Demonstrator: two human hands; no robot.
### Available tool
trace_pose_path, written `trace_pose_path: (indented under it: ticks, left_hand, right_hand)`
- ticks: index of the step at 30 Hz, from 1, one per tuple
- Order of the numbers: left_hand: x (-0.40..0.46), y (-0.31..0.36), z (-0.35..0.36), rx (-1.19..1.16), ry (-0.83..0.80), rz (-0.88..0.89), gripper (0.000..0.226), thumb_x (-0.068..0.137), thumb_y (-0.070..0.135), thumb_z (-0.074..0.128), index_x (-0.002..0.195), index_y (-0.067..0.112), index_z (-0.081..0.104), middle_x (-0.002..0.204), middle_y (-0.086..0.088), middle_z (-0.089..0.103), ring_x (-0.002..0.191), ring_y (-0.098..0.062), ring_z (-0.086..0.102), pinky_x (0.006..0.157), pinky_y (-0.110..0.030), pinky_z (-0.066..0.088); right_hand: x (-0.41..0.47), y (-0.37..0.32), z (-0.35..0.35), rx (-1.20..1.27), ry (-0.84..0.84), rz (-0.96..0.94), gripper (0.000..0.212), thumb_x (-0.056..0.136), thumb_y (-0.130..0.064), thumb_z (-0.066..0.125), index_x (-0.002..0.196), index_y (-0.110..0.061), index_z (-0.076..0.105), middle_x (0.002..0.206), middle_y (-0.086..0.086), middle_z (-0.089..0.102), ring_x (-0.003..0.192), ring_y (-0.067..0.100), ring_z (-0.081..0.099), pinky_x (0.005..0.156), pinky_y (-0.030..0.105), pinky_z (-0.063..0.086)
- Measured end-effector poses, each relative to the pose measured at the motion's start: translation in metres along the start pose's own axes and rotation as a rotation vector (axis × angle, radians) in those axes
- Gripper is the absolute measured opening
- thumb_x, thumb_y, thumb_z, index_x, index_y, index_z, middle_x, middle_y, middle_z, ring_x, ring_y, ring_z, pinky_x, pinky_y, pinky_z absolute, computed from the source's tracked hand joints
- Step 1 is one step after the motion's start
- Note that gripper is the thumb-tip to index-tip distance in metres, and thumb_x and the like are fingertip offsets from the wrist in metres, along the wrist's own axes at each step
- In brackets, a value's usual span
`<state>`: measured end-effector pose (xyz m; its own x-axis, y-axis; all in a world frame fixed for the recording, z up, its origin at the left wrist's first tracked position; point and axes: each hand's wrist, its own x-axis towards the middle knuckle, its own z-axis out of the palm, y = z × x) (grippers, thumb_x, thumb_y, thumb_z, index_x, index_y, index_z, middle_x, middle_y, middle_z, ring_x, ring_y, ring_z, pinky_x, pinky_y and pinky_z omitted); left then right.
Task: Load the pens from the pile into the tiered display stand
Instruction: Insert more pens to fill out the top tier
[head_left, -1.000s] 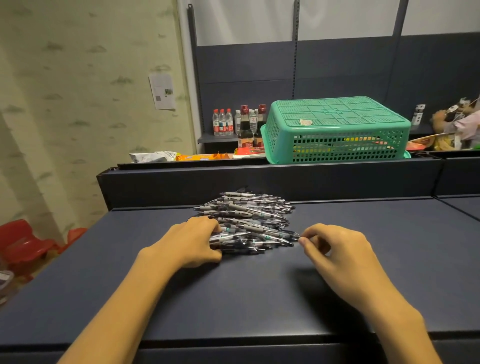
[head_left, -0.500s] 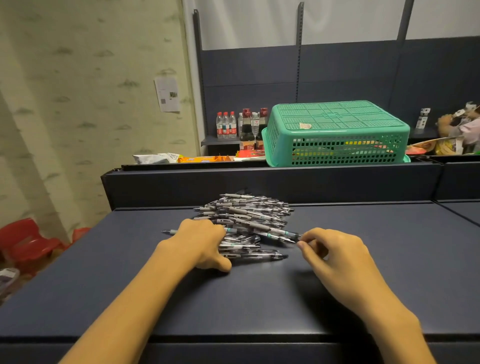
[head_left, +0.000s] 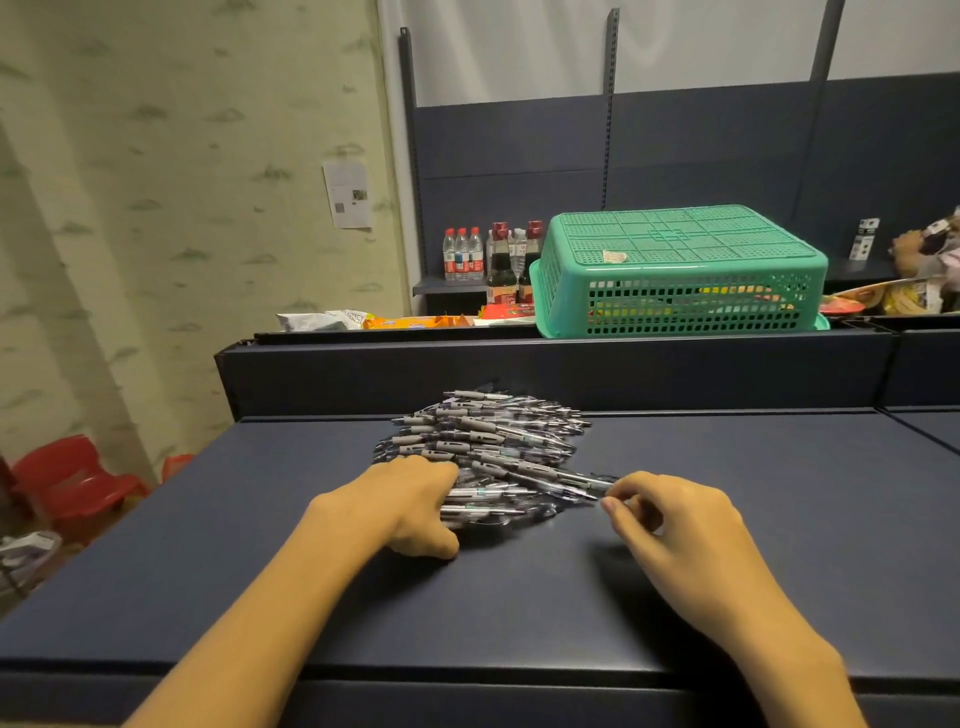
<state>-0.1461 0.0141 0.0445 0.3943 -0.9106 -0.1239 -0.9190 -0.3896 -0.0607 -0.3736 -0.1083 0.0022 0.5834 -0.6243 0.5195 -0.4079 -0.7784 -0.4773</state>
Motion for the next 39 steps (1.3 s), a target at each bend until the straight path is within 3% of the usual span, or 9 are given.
trace_pose_path:
  ticks: [4,9,17,24,31,39]
  left_hand:
    - [-0.007,-0.002,-0.003,-0.049,0.038,0.020,0.034,0.073,0.042,0.060,0.103,0.029,0.053,0.108,0.006,0.060,0.097,-0.020,0.055,0.080,-0.033,0.048]
    - [-0.014,-0.004,-0.003,-0.046,0.108,0.019,0.030,0.074,0.038,0.059,0.101,0.028,0.053,0.105,0.005,0.061,0.095,-0.021,0.055,0.077,-0.030,0.045]
    - [-0.019,-0.011,-0.002,-0.096,0.146,0.085,0.052,0.069,0.037,0.060,0.120,0.027,0.055,0.116,0.005,0.063,0.106,-0.021,0.057,0.089,-0.034,0.049]
    - [-0.024,-0.031,0.002,-0.146,0.168,0.204,0.028,0.065,0.037,0.062,0.091,0.029,0.057,0.086,0.015,0.061,0.081,-0.014,0.057,0.070,-0.027,0.049]
    - [-0.016,-0.039,0.026,-0.028,0.399,0.287,0.031,0.070,0.041,0.057,0.099,0.031,0.050,0.093,0.008,0.067,0.086,-0.020,0.059,0.071,-0.031,0.049]
    - [-0.007,-0.016,0.022,0.085,0.560,0.214,0.032,0.078,0.047,0.055,0.099,0.025,0.045,0.096,0.003,0.066,0.091,-0.025,0.061,0.064,-0.030,0.039]
  right_hand:
    - [0.000,0.002,0.000,-0.002,-0.009,0.008,0.008,0.090,-0.035,0.062,0.083,-0.032,0.063,0.069,-0.015,0.060,0.069,0.007,0.056,0.063,0.032,0.050]
    - [0.000,0.002,-0.002,-0.019,-0.006,0.021,0.009,0.090,-0.035,0.061,0.082,-0.031,0.063,0.068,-0.013,0.060,0.068,0.009,0.056,0.062,0.033,0.050]
    - [0.011,-0.010,-0.003,-0.069,-0.024,0.006,0.009,0.092,-0.035,0.059,0.087,-0.029,0.063,0.071,-0.011,0.059,0.073,0.015,0.056,0.067,0.036,0.050]
    - [0.008,-0.022,0.003,-0.110,-0.030,0.035,0.012,0.092,-0.036,0.057,0.092,-0.028,0.066,0.075,-0.011,0.061,0.074,0.015,0.057,0.068,0.036,0.051]
    - [-0.004,-0.030,0.009,-0.137,-0.004,0.065,0.010,0.092,-0.034,0.060,0.093,-0.027,0.066,0.074,-0.012,0.060,0.073,0.015,0.057,0.068,0.037,0.052]
    - [-0.011,-0.023,-0.005,-0.219,0.020,0.110,0.013,0.092,-0.038,0.058,0.093,-0.027,0.066,0.075,-0.012,0.060,0.073,0.015,0.056,0.065,0.032,0.048]
